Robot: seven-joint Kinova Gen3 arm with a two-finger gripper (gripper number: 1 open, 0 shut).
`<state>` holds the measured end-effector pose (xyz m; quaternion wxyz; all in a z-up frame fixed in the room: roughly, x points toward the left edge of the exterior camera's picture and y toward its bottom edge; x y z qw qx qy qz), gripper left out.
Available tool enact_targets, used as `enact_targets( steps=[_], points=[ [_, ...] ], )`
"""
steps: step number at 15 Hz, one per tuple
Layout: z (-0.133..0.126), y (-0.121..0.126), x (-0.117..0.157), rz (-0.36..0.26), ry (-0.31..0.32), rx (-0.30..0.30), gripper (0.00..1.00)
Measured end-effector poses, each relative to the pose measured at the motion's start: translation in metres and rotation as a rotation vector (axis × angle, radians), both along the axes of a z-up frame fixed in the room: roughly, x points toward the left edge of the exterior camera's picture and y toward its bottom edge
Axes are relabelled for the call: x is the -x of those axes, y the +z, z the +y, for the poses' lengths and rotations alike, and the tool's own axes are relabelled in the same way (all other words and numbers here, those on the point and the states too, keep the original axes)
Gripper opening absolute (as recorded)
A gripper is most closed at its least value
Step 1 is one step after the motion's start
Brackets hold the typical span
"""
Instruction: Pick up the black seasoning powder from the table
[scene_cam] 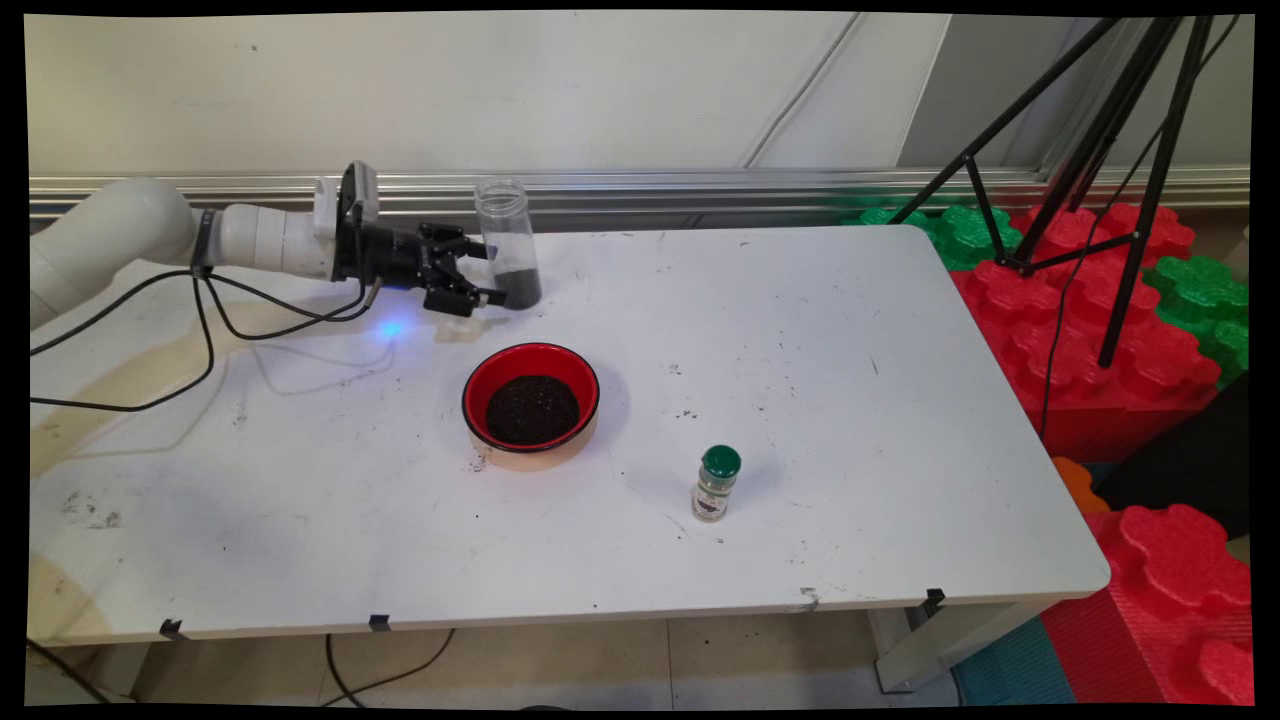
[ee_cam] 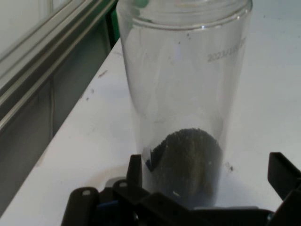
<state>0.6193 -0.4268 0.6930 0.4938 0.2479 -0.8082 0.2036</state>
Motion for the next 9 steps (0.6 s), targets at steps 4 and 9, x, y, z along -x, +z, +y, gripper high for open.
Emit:
enact_targets(
  steps=[4,9],
  points=[
    [-0.008,-0.003,0.003,0.031,-0.014,0.006,1.00],
    [-0.018,-0.005,0.005,0.052,-0.024,0.020,1.00]
  ],
)
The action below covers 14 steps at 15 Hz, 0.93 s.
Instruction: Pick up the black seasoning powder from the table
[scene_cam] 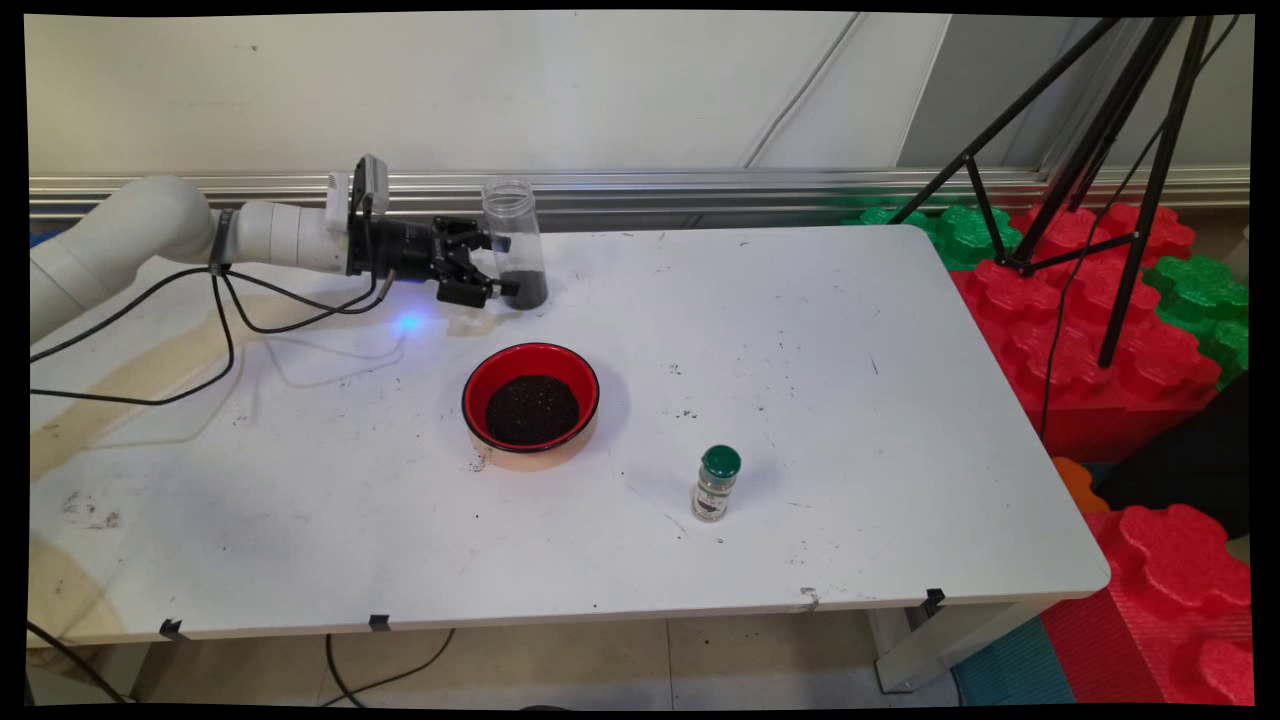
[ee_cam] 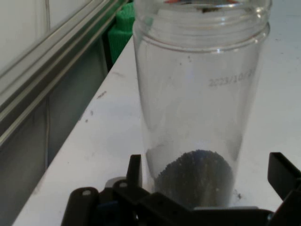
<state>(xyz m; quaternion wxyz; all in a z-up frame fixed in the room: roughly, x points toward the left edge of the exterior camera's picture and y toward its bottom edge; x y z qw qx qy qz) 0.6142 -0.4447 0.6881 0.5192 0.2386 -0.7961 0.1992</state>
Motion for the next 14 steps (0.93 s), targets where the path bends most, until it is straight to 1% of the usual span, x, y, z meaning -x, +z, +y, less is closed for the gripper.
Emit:
enact_targets(
  steps=[14],
  points=[
    [-0.016,-0.007,0.007,-0.003,-0.005,0.032,1.00]
  ],
)
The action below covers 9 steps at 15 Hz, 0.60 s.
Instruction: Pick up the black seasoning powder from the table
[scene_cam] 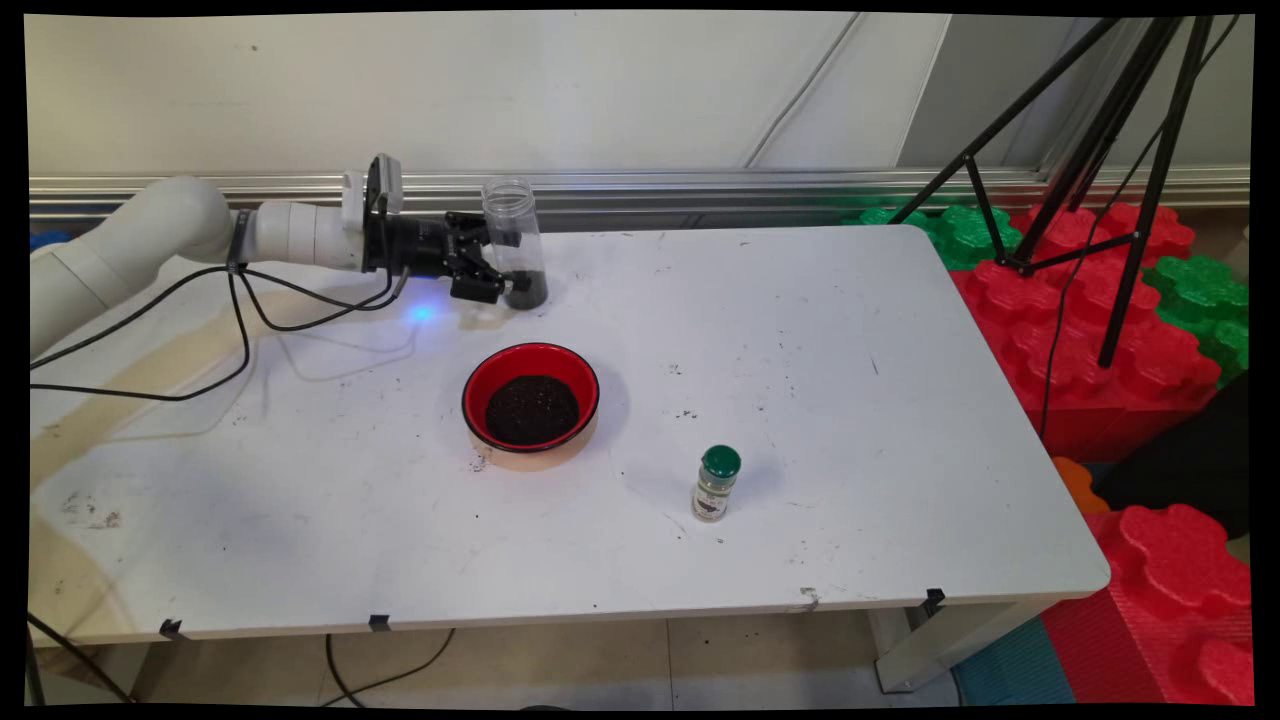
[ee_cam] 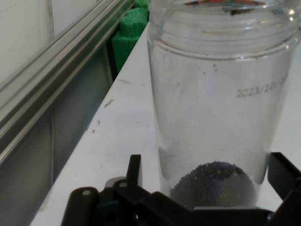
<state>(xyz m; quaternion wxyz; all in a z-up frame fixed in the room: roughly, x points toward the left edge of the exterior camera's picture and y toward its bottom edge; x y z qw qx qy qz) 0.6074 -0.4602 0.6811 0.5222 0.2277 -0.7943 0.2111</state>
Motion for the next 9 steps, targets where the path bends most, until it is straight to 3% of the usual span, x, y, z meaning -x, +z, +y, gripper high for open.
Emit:
enact_targets(
  steps=[9],
  points=[
    [-0.0045,0.0054,0.0052,0.006,-0.008,0.020,1.00]
  ],
)
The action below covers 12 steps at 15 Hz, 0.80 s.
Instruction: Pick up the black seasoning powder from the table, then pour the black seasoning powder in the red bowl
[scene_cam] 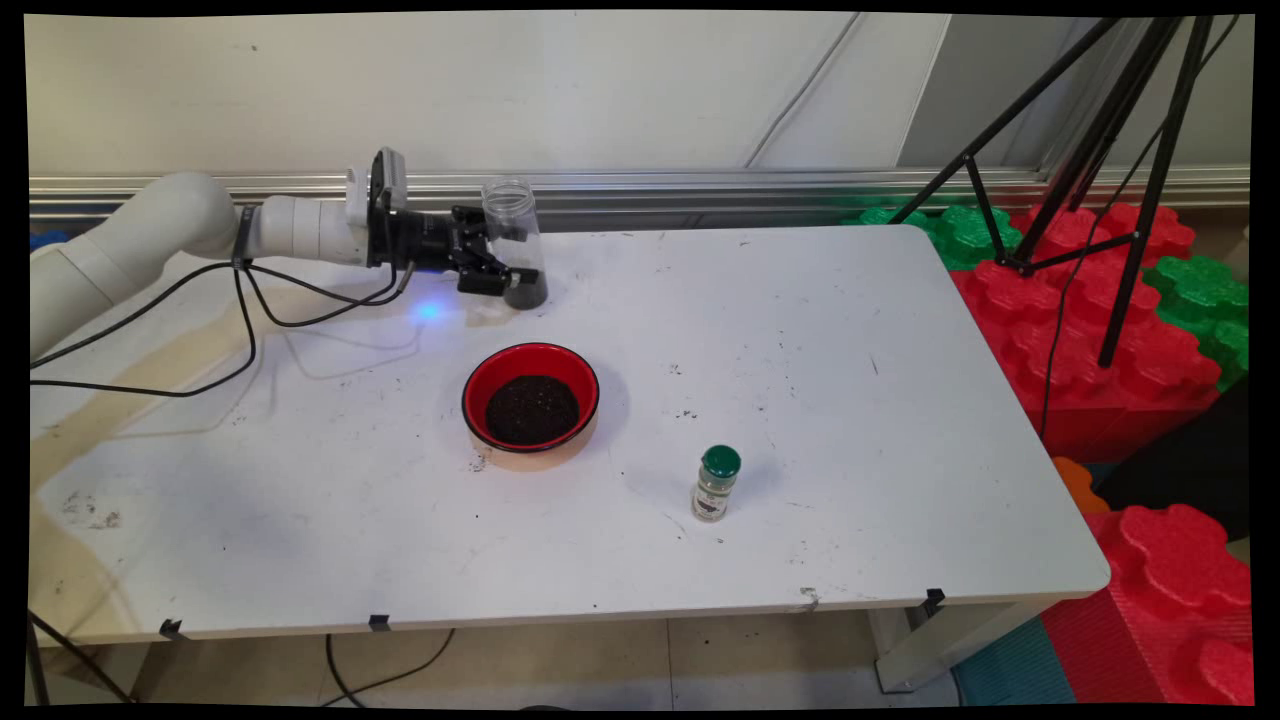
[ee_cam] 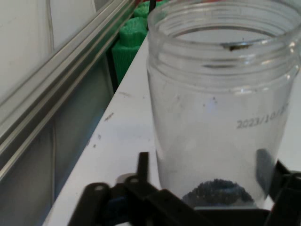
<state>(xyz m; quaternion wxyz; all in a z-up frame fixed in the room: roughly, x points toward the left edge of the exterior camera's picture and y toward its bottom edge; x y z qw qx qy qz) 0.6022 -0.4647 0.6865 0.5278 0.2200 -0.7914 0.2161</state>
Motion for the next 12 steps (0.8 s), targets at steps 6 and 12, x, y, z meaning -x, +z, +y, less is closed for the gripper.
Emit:
enact_targets(
  steps=[6,12],
  points=[
    [-0.0006,0.0019,0.0026,-0.002,-0.009,0.005,0.00],
    [0.0017,0.0077,0.0041,-0.016,-0.025,0.019,0.00]
  ],
)
